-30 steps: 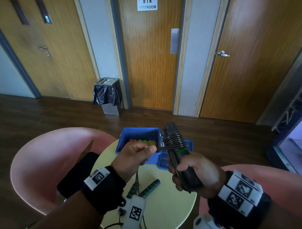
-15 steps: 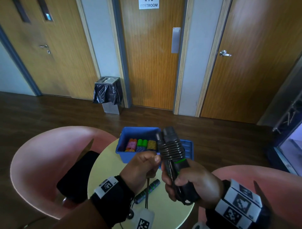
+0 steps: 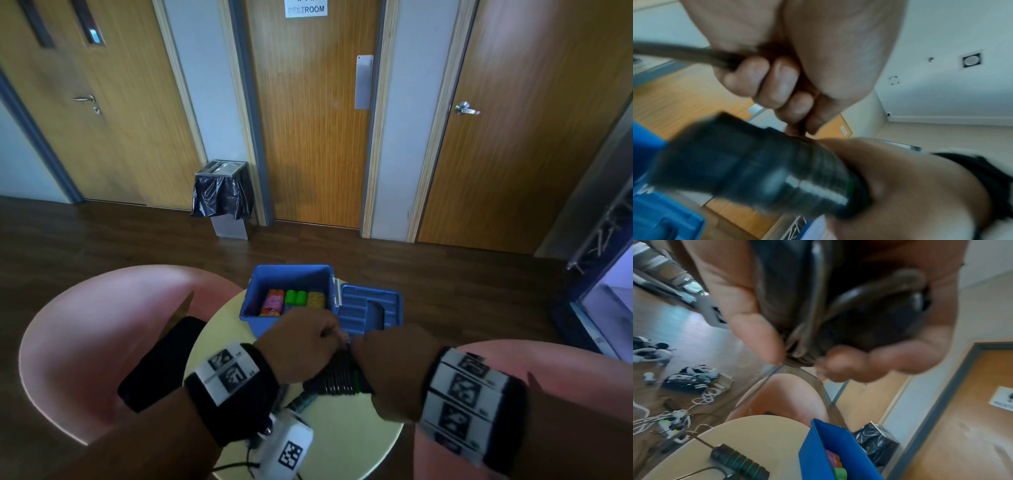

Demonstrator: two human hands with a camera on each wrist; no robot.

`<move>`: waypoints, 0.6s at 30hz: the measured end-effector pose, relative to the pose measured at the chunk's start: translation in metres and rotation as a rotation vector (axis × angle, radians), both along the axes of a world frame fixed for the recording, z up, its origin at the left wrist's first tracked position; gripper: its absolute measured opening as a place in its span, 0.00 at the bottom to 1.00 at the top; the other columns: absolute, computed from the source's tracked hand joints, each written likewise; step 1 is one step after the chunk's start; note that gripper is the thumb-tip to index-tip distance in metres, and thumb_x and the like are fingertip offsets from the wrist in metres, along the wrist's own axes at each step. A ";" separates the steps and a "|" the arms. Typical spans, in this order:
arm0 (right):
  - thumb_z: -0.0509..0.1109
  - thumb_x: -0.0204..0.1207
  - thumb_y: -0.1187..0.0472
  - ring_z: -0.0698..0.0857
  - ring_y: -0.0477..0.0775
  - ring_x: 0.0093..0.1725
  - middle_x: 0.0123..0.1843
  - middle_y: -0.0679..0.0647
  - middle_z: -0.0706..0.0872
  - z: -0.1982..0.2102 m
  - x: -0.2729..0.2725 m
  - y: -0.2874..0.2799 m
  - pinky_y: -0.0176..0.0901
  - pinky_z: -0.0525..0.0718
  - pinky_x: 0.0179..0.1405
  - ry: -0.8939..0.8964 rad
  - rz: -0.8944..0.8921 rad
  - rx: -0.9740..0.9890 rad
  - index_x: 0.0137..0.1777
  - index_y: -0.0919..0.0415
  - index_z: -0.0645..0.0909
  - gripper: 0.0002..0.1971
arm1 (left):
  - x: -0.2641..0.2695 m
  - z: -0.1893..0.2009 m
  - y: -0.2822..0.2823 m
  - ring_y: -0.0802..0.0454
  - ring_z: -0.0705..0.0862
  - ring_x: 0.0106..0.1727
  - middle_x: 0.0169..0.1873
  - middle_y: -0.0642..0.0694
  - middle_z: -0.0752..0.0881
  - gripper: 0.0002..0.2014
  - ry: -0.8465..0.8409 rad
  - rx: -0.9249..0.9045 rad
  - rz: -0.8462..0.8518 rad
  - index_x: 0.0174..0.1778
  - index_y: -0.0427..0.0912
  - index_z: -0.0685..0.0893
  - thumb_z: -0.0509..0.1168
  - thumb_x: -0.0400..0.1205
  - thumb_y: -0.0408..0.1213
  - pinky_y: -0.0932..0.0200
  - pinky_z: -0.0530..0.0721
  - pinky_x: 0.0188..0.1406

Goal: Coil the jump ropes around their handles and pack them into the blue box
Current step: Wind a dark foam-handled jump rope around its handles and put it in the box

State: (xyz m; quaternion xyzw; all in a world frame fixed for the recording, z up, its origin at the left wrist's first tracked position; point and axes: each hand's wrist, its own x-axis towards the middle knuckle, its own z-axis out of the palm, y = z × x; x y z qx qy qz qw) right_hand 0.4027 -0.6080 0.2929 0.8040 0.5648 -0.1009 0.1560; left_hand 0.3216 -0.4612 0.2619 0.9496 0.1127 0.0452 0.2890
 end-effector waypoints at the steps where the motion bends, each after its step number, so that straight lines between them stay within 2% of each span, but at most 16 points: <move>1: 0.70 0.74 0.56 0.86 0.57 0.55 0.57 0.49 0.85 -0.004 0.003 0.006 0.48 0.79 0.50 -0.022 -0.050 0.004 0.63 0.52 0.76 0.17 | 0.001 0.002 -0.010 0.52 0.82 0.38 0.34 0.49 0.82 0.15 -0.002 0.112 0.022 0.33 0.47 0.75 0.60 0.88 0.42 0.50 0.80 0.43; 3: 0.68 0.76 0.57 0.86 0.57 0.56 0.59 0.50 0.85 -0.012 0.008 0.015 0.48 0.79 0.50 -0.054 -0.122 0.045 0.64 0.52 0.76 0.16 | 0.001 0.004 -0.026 0.45 0.84 0.47 0.44 0.45 0.86 0.12 -0.030 0.296 0.076 0.42 0.46 0.78 0.54 0.90 0.41 0.50 0.79 0.46; 5: 0.68 0.76 0.57 0.86 0.58 0.55 0.60 0.52 0.83 -0.019 0.009 0.020 0.50 0.77 0.47 -0.067 -0.173 0.114 0.67 0.53 0.71 0.20 | 0.002 -0.003 -0.027 0.45 0.85 0.49 0.46 0.46 0.87 0.13 -0.077 0.283 0.149 0.46 0.45 0.80 0.53 0.90 0.43 0.52 0.79 0.46; 7: 0.67 0.76 0.56 0.85 0.60 0.54 0.60 0.54 0.81 -0.021 0.011 0.022 0.50 0.74 0.44 -0.058 -0.189 0.190 0.71 0.53 0.65 0.25 | 0.001 -0.009 -0.024 0.47 0.85 0.45 0.43 0.48 0.87 0.16 -0.160 0.195 0.193 0.46 0.46 0.83 0.52 0.88 0.47 0.48 0.81 0.46; 9: 0.66 0.76 0.55 0.85 0.61 0.51 0.56 0.54 0.82 -0.021 0.016 0.022 0.49 0.72 0.43 -0.056 -0.176 0.290 0.69 0.49 0.63 0.23 | -0.001 -0.013 -0.021 0.52 0.85 0.41 0.40 0.51 0.88 0.14 -0.286 0.100 0.227 0.47 0.48 0.85 0.56 0.85 0.48 0.49 0.83 0.43; 11: 0.64 0.76 0.54 0.84 0.62 0.50 0.53 0.53 0.82 -0.019 0.022 0.022 0.50 0.73 0.44 -0.061 -0.173 0.376 0.68 0.47 0.63 0.22 | -0.004 -0.011 -0.023 0.57 0.86 0.40 0.38 0.53 0.89 0.08 -0.372 0.023 0.249 0.50 0.49 0.88 0.63 0.83 0.43 0.53 0.84 0.42; 14: 0.64 0.77 0.49 0.83 0.64 0.56 0.58 0.55 0.82 -0.017 0.026 0.021 0.53 0.76 0.53 -0.080 -0.200 0.429 0.74 0.46 0.61 0.27 | -0.007 -0.008 -0.029 0.63 0.88 0.38 0.35 0.58 0.90 0.06 -0.425 -0.188 0.314 0.50 0.51 0.89 0.71 0.80 0.36 0.63 0.85 0.42; 16: 0.67 0.74 0.47 0.84 0.65 0.57 0.59 0.55 0.83 -0.016 0.028 0.019 0.54 0.77 0.55 -0.090 -0.209 0.453 0.78 0.47 0.62 0.32 | -0.007 -0.008 -0.033 0.61 0.89 0.38 0.35 0.55 0.90 0.10 -0.439 -0.401 0.407 0.45 0.55 0.87 0.73 0.79 0.33 0.61 0.87 0.44; 18: 0.67 0.72 0.47 0.84 0.66 0.58 0.60 0.56 0.84 -0.015 0.031 0.018 0.55 0.77 0.56 -0.104 -0.211 0.455 0.82 0.48 0.61 0.37 | -0.007 -0.008 -0.038 0.52 0.91 0.37 0.33 0.47 0.91 0.07 -0.456 -0.623 0.493 0.42 0.46 0.86 0.74 0.77 0.29 0.53 0.89 0.45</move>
